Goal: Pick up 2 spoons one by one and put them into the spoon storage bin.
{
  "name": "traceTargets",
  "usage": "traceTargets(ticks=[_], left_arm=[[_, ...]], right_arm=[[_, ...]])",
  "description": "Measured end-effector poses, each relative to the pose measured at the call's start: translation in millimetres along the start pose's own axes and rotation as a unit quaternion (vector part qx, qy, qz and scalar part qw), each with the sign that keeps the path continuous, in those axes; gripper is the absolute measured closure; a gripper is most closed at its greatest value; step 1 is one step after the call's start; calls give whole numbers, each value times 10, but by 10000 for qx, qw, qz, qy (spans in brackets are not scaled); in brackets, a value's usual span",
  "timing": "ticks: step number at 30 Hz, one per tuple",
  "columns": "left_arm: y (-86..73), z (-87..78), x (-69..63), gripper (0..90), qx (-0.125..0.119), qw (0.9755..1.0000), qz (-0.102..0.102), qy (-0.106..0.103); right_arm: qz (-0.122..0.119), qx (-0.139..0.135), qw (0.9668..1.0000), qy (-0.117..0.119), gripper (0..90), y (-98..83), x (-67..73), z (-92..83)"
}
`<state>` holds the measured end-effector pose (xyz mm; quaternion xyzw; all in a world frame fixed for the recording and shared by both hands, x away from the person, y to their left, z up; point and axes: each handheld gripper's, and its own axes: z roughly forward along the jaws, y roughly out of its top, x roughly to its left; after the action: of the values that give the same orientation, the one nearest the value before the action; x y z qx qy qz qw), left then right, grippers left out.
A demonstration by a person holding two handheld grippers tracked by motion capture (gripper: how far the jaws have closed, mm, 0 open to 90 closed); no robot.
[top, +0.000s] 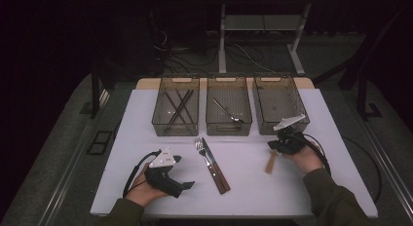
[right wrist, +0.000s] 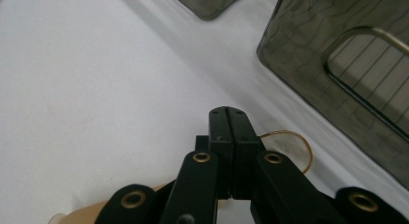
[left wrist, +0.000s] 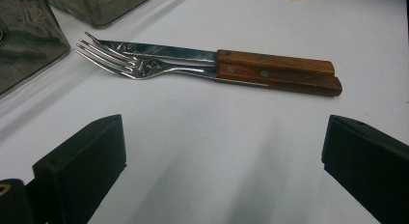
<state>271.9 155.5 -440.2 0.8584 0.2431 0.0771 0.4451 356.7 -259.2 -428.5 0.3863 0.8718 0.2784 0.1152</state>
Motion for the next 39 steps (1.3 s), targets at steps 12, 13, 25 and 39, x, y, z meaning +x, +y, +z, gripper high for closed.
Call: traceTargets(ticks=[12, 13, 25, 39], left_arm=[[0, 2, 0, 10, 13, 10000, 15, -9], [-1, 2, 0, 10, 12, 10000, 13, -7], [-1, 8, -6, 10, 29, 10000, 15, -22], [-1, 11, -4, 10, 42, 10000, 24, -26]], right_arm=[[-125, 200, 9997, -34, 894, -26, 16, 42], [-124, 222, 9997, -66, 894, -28, 20, 44], [-116, 332, 9992, -180, 894, -138, 4, -19], [-35, 389, 9991, -177, 895, -336, -9, -166]])
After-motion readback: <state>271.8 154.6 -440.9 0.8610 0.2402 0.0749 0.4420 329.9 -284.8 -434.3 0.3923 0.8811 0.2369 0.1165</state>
